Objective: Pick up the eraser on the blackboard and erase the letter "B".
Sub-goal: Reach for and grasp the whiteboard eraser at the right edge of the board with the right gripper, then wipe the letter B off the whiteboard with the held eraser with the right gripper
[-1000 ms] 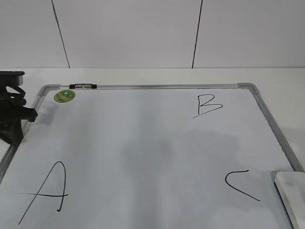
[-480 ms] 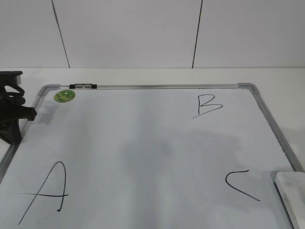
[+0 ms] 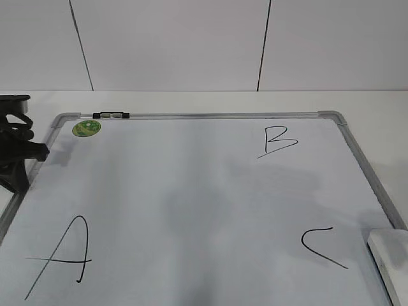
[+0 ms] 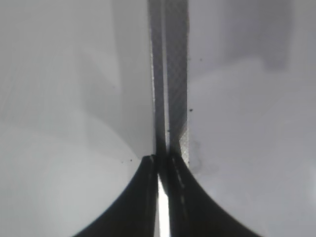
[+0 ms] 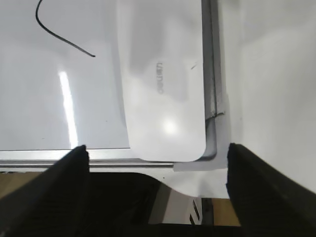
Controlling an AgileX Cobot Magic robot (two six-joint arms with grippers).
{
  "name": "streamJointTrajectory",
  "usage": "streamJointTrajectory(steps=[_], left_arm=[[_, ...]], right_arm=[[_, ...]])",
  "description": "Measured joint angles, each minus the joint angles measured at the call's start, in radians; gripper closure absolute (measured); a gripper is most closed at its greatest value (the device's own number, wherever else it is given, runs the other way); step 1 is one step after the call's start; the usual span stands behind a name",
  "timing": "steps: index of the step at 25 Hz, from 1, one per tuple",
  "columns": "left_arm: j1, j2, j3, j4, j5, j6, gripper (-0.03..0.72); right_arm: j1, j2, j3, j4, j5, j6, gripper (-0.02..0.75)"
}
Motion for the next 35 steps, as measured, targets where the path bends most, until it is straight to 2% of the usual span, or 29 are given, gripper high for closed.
streamJointTrajectory(steps=[7,13,21,35], left_arm=[[0.0,0.0,0.0,0.0,0.002,0.0,0.671],[0.0,0.0,0.0,-0.001,0.004,0.0,0.671],[0.0,0.0,0.0,-0.001,0.004,0.0,0.671],[0.001,0.0,0.0,-0.003,0.005,0.0,0.671]], right_arm=[[0.0,0.184,-0.002,-0.004,-0.066,-0.036,0.067],[0.08,0.301,-0.008,-0.016,-0.132,-0.048,0.067],[0.108,0.379,-0.041,-0.06,-0.167,-0.017,0.067],[0.143,0.469,-0.07,-0.064,-0.18,0.016,0.067]])
